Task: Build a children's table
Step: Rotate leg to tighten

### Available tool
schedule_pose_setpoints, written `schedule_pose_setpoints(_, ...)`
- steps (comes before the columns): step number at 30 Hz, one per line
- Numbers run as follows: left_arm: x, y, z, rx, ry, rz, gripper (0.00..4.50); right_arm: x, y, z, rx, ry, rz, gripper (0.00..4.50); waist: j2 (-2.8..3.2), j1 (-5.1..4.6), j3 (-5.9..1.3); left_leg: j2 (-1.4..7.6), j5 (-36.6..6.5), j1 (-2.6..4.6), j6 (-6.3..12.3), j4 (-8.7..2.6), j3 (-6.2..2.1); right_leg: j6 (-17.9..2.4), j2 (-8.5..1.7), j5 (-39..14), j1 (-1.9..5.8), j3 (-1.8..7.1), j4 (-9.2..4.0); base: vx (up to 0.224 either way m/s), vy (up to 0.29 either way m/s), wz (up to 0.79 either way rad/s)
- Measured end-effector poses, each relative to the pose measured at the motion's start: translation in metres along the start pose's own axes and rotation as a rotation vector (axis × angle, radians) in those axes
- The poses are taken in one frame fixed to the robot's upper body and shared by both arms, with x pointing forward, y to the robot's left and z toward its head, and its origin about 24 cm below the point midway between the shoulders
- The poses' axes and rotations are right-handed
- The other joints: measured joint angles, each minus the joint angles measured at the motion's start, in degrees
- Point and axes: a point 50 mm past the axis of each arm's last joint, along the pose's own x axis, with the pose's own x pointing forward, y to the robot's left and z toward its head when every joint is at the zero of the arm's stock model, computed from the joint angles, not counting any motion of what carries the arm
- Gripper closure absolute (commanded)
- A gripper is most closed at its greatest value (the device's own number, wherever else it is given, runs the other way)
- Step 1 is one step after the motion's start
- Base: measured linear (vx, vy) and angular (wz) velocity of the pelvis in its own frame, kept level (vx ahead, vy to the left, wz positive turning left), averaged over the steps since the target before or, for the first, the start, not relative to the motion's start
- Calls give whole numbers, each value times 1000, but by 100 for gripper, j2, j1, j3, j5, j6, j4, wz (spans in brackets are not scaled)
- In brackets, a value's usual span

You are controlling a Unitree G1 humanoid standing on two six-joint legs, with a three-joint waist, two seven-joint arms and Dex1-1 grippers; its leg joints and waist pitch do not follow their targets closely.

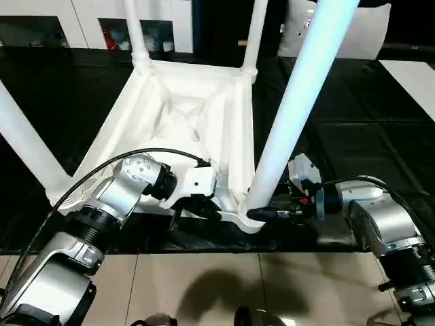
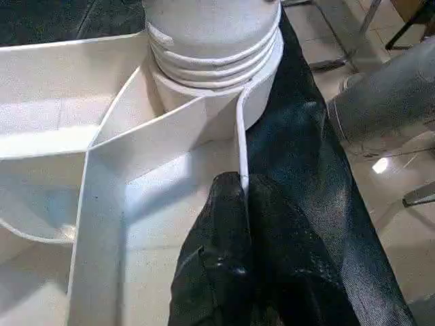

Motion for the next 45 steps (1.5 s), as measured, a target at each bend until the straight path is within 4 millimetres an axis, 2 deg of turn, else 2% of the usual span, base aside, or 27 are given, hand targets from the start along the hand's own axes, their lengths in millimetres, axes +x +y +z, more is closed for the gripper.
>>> schedule_pose_setpoints(4,0,0,0,4,0,-5,450,1,0,0,-2,1,4,245,-2,3,-1,0,0,1,0,1,0,0,0,0,4,0,0,0,0,0)
schedule_pose_setpoints(13,1,0,0,-9,-1,-4,450,1,3,-3,15,-5,3,254,-4,21,-4,0,0,1,0,1,0,2,0,-1,9,0,0,0,0,0)
schedule_pose_setpoints(17,3,2,0,-94,-28,16,450,5,11,-6,63,-42,-63,254,-2,43,-5,0,0,2,-1,1,2,2,-1,-1,18,1,2,0,0,0)
schedule_pose_setpoints(20,3,4,-2,-182,-33,67,450,11,11,-8,100,-62,-160,254,-3,-11,-5,0,6,38,-17,1,6,31,2,-17,52,6,3,0,0,0)
schedule_pose_setpoints(22,6,7,-5,-257,-33,137,450,17,7,-8,125,-68,-268,254,-1,-77,-2,0,-3,96,-61,-1,5,54,2,-31,107,5,-7,0,0,0)
schedule_pose_setpoints(23,8,8,-4,-282,-33,165,450,19,5,-9,139,-70,-315,254,-2,-125,-2,0,-4,101,-62,-1,3,84,2,-51,115,4,-13,-54,13,-6)
schedule_pose_setpoints(27,17,16,0,-401,-52,302,450,30,-8,-6,233,-116,-551,255,-7,-396,2,0,3,80,-61,-6,-12,87,3,-53,115,-26,-114,-14,3,-2)
schedule_pose_setpoints(29,20,19,2,-440,-53,357,450,36,-13,-4,267,-123,-640,255,-4,-506,4,1,5,72,-57,-1,-29,87,-5,-53,120,-73,-171,0,0,0)
schedule_pose_setpoints(31,25,23,6,-476,-55,421,450,43,-19,0,302,-135,-742,255,-5,-582,5,7,10,65,-49,-5,-40,86,-27,-52,118,-138,-225,0,0,0)
schedule_pose_setpoints(33,31,29,11,-521,-59,507,450,52,-27,4,357,-161,-872,255,-2,-661,8,-6,12,60,-46,-1,-32,85,-62,-51,110,-159,-225,0,0,0)
schedule_pose_setpoints(38,42,35,21,-565,-75,608,450,62,-36,10,407,-197,-1043,255,5,-677,13,-13,9,55,-35,-5,-23,69,-78,-41,101,-164,-223,0,0,0)
schedule_pose_setpoints(39,43,36,22,-568,-81,615,450,63,-36,11,407,-206,-1057,220,5,-667,13,-14,0,53,-22,-7,-20,21,-78,-8,101,-164,-222,0,0,0)
schedule_pose_setpoints(41,43,36,23,-568,-86,623,450,64,-36,13,402,-220,-1072,220,5,-653,12,-17,-11,53,-10,-7,-13,6,-83,62,100,-159,-217,52,-16,5)
schedule_pose_setpoints(43,42,36,24,-558,-87,626,450,64,-36,14,388,-234,-1079,179,5,-626,12,-17,-12,46,0,-19,-13,5,-84,80,96,-158,-195,26,-10,2)
schedule_pose_setpoints(45,41,37,25,-531,-86,628,450,65,-36,16,367,-248,-1066,173,6,-604,13,-16,-11,48,0,-54,-13,6,-82,92,83,-161,-183,0,0,0)
